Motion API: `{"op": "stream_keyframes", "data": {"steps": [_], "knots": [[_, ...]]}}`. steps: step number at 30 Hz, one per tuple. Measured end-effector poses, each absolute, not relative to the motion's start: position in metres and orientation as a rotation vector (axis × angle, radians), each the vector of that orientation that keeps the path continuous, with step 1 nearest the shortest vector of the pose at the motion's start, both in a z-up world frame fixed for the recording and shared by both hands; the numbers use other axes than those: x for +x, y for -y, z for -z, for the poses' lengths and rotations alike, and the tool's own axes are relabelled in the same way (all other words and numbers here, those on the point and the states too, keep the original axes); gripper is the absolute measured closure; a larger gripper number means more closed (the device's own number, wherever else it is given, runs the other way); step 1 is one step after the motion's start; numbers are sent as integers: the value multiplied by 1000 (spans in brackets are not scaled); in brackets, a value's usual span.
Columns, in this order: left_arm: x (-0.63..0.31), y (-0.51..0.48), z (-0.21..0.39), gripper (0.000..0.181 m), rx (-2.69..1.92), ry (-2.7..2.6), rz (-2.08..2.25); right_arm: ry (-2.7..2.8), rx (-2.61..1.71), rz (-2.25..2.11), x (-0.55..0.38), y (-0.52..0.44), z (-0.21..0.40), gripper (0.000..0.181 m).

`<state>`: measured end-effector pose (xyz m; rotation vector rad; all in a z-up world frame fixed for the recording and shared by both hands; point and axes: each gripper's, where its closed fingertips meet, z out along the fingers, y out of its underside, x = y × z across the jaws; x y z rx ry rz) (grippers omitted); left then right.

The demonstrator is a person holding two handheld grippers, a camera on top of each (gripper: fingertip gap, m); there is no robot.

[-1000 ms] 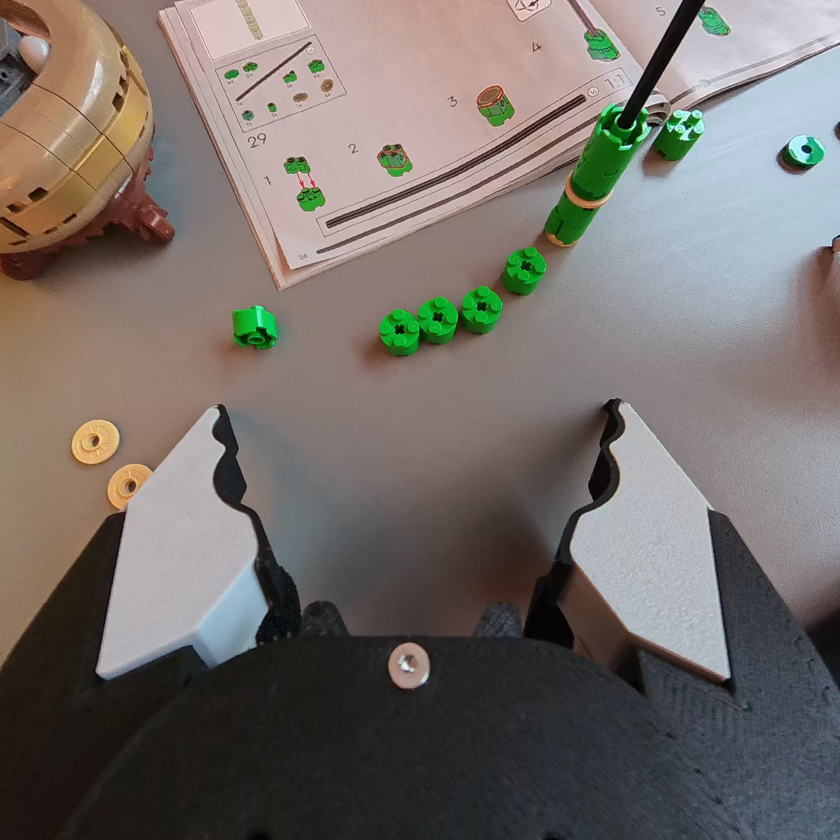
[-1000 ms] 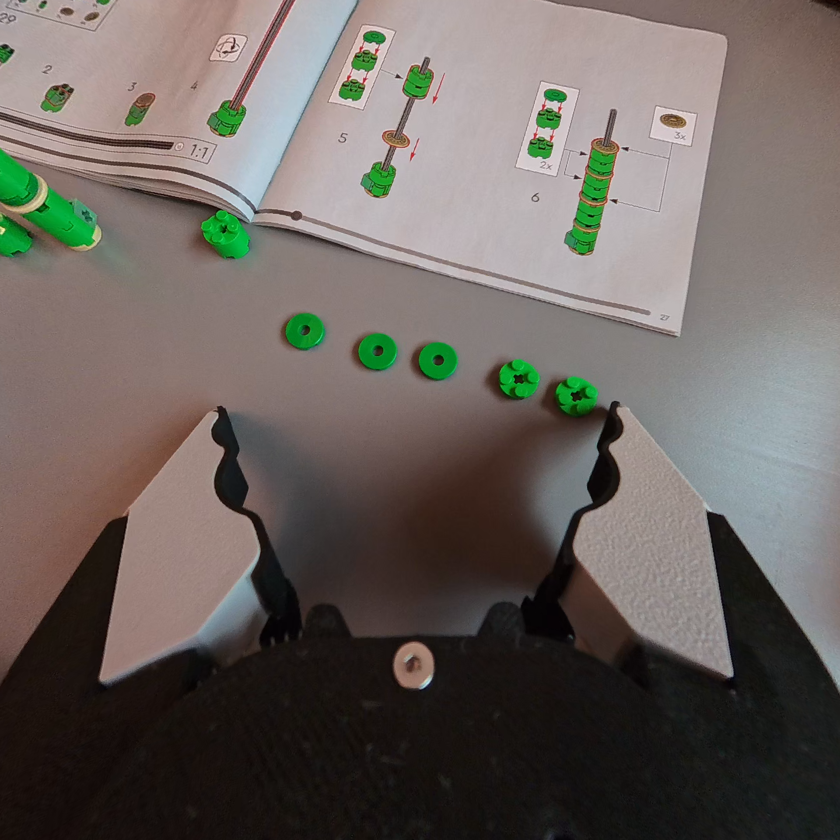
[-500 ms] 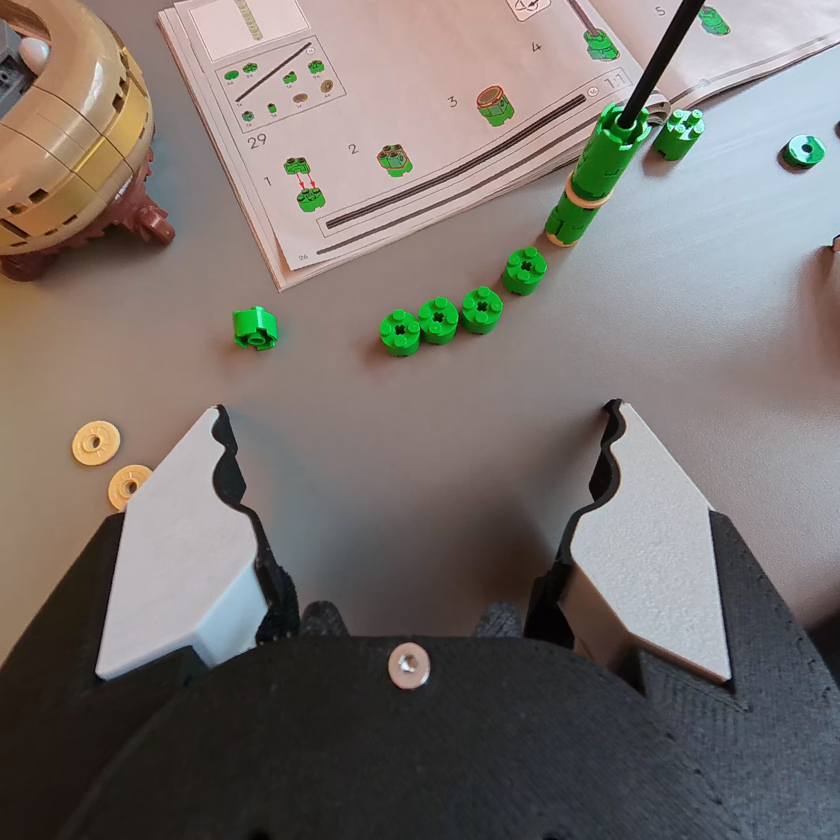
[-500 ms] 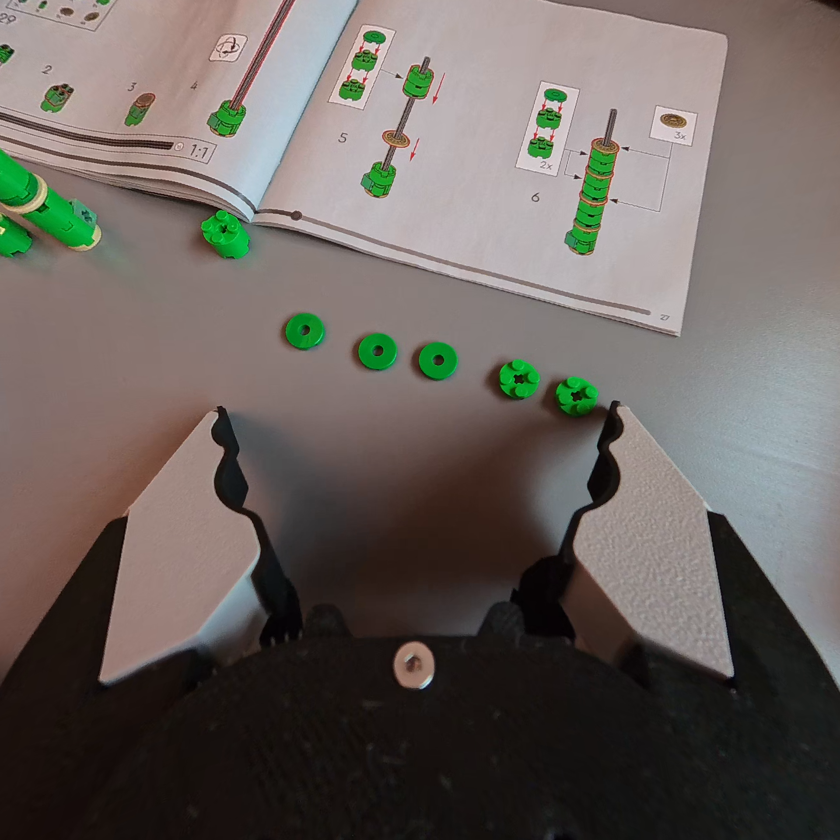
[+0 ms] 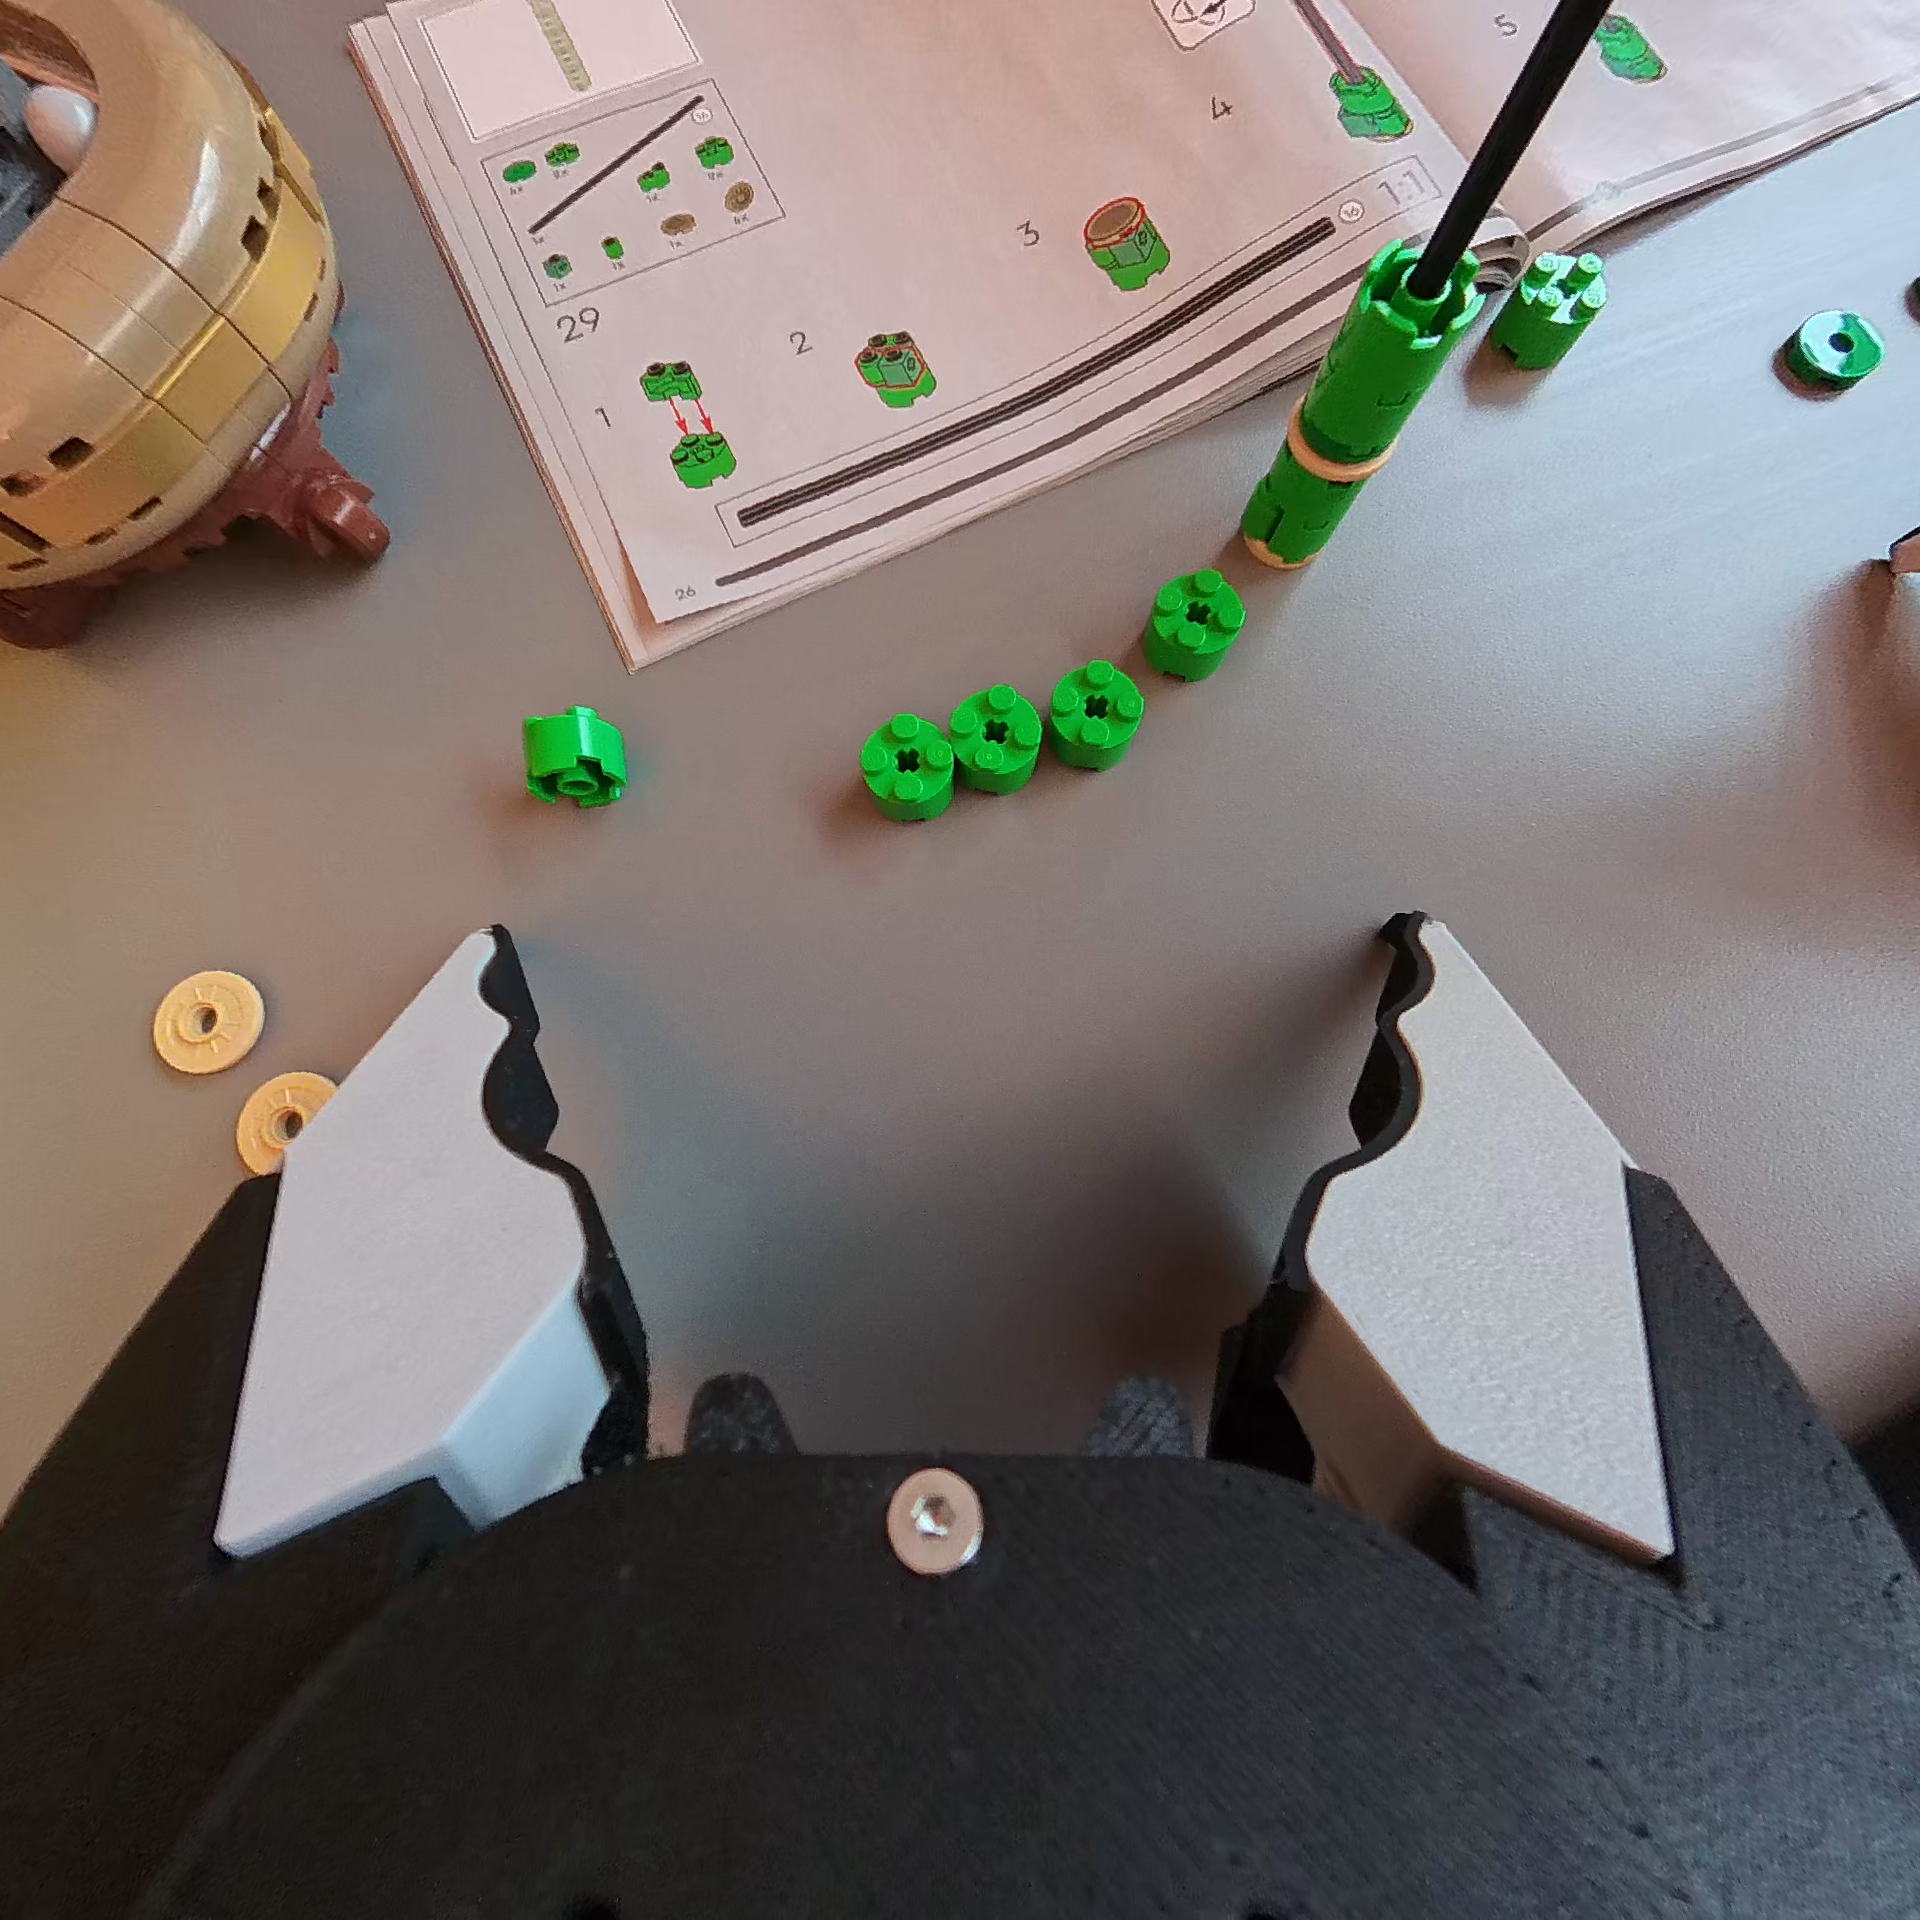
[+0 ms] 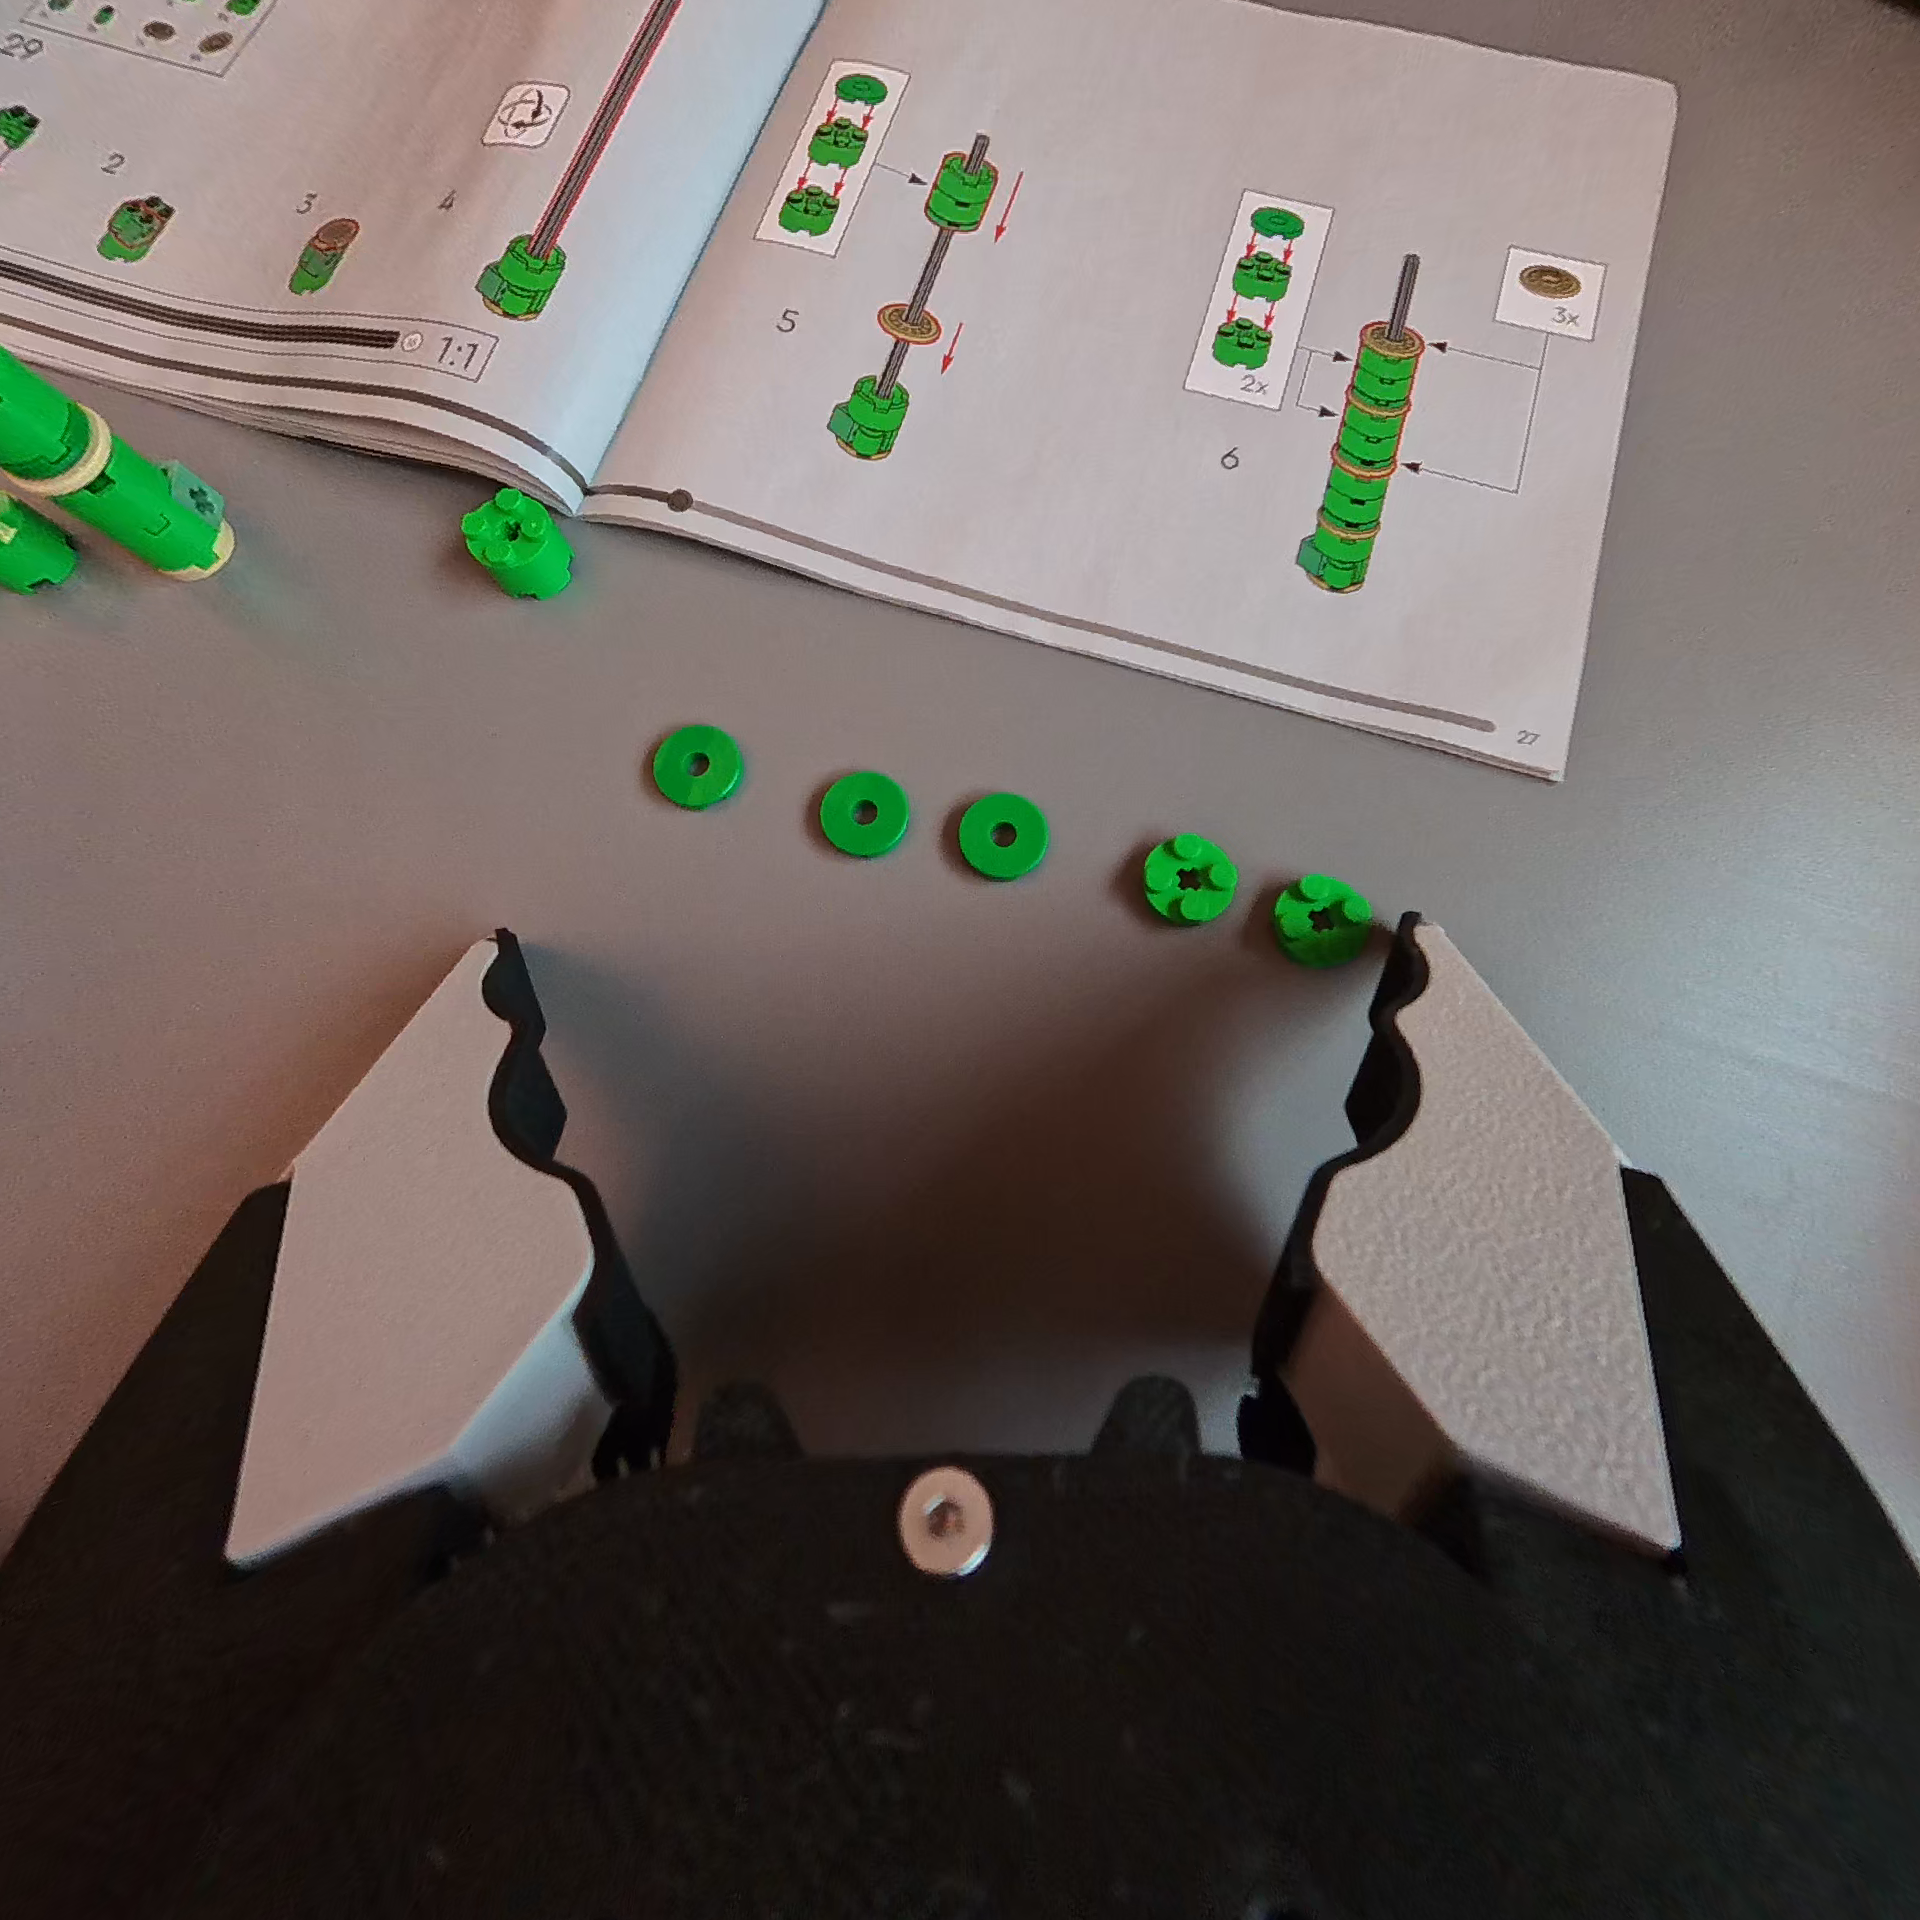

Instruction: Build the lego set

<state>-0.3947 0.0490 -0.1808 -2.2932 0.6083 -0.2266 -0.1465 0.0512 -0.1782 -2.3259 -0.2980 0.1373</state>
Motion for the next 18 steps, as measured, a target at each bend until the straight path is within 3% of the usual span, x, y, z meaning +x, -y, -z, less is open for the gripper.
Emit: {"op": "stream_keyframes", "data": {"steps": [5, 8, 15, 18], "knots": [[-396, -48, 180, 27, -2298, -608, 224, 318, -2319, -144, -146, -54, 177, 31], [-394, -44, 171, 38, -2273, -612, 283, 367, -2286, -180, -145, -47, 167, 63], [-411, -48, 89, 43, -1894, -534, 352, 414, -1822, -131, -132, -53, 48, 60], [-422, -48, 55, 59, -1739, -555, 390, 462, -1690, -144, -137, -56, 4, 61]]}}
